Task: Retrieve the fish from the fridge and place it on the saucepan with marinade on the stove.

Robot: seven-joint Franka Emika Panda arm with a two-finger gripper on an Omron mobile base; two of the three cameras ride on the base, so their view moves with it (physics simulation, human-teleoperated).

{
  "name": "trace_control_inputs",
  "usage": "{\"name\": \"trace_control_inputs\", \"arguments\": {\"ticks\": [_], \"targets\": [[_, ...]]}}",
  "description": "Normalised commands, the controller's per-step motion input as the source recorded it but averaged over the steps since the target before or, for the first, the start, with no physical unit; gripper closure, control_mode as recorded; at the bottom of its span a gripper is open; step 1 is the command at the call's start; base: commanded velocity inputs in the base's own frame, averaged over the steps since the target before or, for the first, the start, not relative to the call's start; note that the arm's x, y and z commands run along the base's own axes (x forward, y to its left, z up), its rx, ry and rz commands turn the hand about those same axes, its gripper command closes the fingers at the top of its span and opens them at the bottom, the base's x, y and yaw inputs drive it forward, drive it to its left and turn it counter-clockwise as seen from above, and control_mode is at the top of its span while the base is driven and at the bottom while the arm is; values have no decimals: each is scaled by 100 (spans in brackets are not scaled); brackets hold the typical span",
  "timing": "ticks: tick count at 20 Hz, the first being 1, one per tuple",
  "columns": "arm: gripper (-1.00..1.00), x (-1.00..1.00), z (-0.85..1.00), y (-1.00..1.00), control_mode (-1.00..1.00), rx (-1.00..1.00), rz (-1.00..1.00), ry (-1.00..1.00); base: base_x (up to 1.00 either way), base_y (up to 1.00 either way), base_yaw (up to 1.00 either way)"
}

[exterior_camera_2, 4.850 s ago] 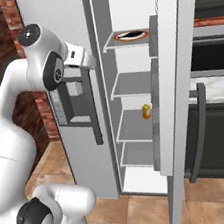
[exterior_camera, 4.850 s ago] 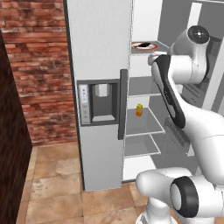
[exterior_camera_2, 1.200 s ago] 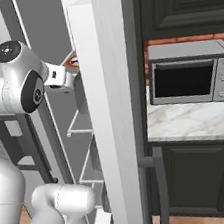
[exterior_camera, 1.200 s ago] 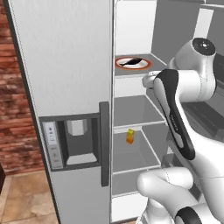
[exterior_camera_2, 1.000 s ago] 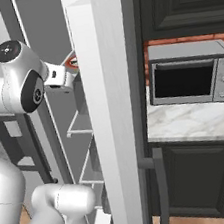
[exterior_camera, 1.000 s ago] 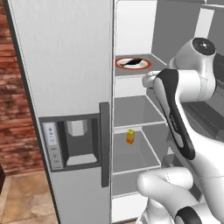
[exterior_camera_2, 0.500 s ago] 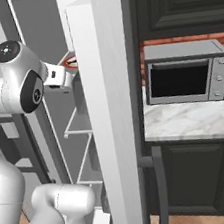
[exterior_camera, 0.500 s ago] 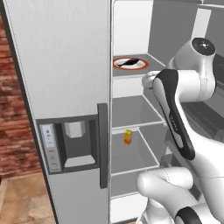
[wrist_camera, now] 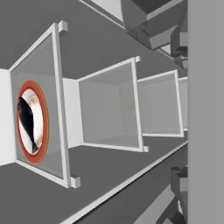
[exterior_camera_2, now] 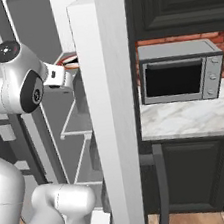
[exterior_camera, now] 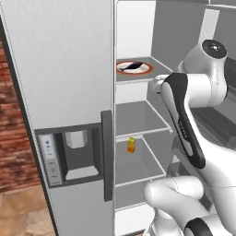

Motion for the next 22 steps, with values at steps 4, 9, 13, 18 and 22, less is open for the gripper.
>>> {"name": "trace_control_inputs", "arguments": {"ticks": [4,9,13,18,22], "targets": [[-100,0,0,0,100,0,0,0,39,2,-8],[-100,0,0,0,100,0,0,0,46,-1,-2],[-100,0,0,0,100,0,0,0,59,-1,0],[-100,0,0,0,100,0,0,0,55,-10,0],[-100,0,0,0,100,0,0,0,35,-29,0]]}}
